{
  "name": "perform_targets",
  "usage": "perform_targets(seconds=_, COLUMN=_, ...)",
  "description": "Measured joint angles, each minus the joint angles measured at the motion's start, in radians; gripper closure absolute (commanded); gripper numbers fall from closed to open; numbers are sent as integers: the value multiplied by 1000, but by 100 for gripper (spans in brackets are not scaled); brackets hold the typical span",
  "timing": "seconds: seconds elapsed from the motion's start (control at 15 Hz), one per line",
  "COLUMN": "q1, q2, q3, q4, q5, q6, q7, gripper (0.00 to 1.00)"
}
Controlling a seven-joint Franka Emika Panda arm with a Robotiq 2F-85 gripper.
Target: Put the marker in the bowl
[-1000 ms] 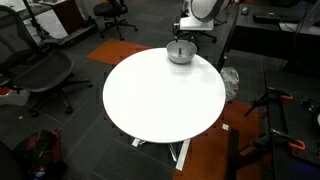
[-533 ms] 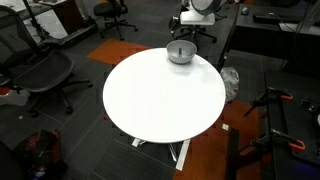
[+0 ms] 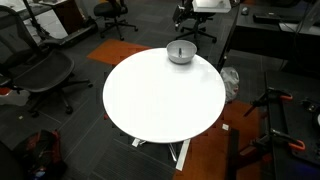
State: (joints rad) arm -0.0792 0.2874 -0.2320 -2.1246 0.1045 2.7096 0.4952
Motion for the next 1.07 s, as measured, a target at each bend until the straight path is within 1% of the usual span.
perform_targets(seconds=0.27, q1=7, q2=-130, q3=12, q4=-107, q5=-15, q6=-53, q7=-29, gripper=0)
perform_targets(seconds=0.6, q1=7, q2=-248, q3=39, q4=-210, q5=-14, q6=-89, q7=-61, gripper=0)
perform_targets(seconds=0.67, q1=7, q2=-267, q3=46, q4=-228, q5=-11, q6=-89, q7=-70, gripper=0)
perform_targets(seconds=0.8, q1=7, q2=-301, q3=64, q4=-260, q5=42, q6=-89, q7=-126, gripper=0)
perform_targets(seconds=1.07, q1=6, q2=-325, q3=70, q4=-281, q5=52, q6=-89, q7=-139, gripper=0)
